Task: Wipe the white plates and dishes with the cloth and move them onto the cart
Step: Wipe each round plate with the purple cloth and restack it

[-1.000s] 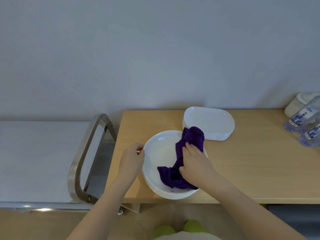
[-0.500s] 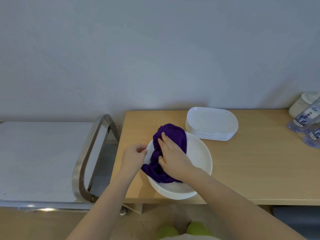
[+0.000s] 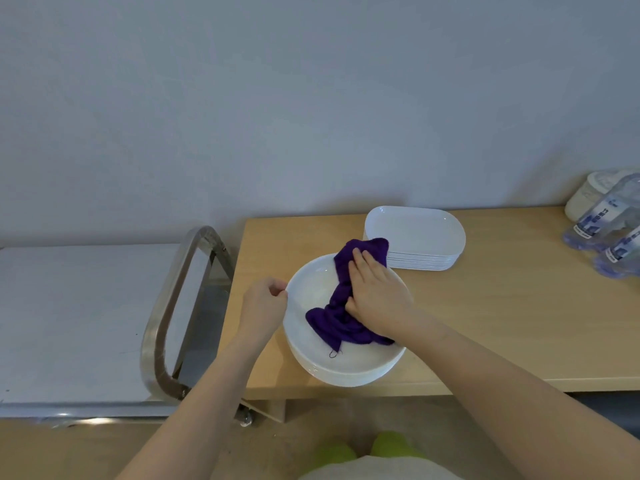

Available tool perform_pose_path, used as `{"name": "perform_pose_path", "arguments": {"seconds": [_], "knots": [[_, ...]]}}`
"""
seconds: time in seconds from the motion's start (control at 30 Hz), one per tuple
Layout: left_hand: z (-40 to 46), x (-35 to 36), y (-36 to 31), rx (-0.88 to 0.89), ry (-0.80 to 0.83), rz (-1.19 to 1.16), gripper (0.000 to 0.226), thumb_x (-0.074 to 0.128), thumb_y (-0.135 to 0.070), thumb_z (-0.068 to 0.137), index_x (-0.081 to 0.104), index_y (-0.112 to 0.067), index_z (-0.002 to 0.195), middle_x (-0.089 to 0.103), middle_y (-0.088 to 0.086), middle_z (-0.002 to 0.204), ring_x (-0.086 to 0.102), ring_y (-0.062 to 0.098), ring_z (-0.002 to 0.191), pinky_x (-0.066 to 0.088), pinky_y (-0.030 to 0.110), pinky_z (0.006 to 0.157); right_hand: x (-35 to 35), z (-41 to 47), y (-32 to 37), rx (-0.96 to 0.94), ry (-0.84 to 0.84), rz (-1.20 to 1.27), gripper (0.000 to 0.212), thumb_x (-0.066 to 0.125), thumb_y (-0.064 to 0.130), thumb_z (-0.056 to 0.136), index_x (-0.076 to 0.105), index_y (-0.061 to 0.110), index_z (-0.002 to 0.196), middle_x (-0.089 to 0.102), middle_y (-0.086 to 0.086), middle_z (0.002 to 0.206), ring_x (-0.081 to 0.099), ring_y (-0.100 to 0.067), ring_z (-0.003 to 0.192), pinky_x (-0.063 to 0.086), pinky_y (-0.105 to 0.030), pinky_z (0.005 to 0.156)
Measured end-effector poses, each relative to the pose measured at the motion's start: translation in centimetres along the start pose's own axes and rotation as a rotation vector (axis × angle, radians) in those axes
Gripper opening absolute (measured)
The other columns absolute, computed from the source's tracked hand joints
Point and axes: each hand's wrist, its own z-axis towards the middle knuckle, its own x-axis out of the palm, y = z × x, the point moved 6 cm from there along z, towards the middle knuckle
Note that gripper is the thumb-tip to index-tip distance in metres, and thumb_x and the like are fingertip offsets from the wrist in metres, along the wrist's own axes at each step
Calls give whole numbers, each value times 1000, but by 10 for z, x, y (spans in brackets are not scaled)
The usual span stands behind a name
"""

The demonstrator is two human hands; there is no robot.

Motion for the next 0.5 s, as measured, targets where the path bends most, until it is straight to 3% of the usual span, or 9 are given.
{"name": "perform_pose_path", "arguments": {"seconds": [0.13,0.2,0.3,0.5], "knots": [[-1,0,0,6,-12,0,13,56,-10,84,65,-19,83,66,-5,82,60,13,80,50,29,65,-2,-10,-21,156,30,38,70,36,29,94,4,2,150,2,-15,159,0,-26,147,5,-35,118],[-2,-1,-1,7,-12,1,13,56,-10,84,65,-20,83,65,-6,82,60,13,81,51,30,68,-6,-14,-25,190,-14,90,69,43,26,90,14,4,149,15,-13,156,11,-25,145,12,-33,116],[-2,-1,-3,6,-2,-14,14,56,-9,85,66,-19,84,65,-4,82,61,16,81,52,31,69,-13,-15,-23,191,-101,129,60,50,21,83,32,7,138,35,-7,144,28,-23,135,22,-30,112],[-3,-1,-3,-8,17,-53,14,55,-9,86,67,-15,85,67,1,84,62,21,83,56,41,77,-19,7,-4,108,-164,138,50,48,15,84,38,9,132,44,-6,133,38,-24,124,24,-30,110]]}}
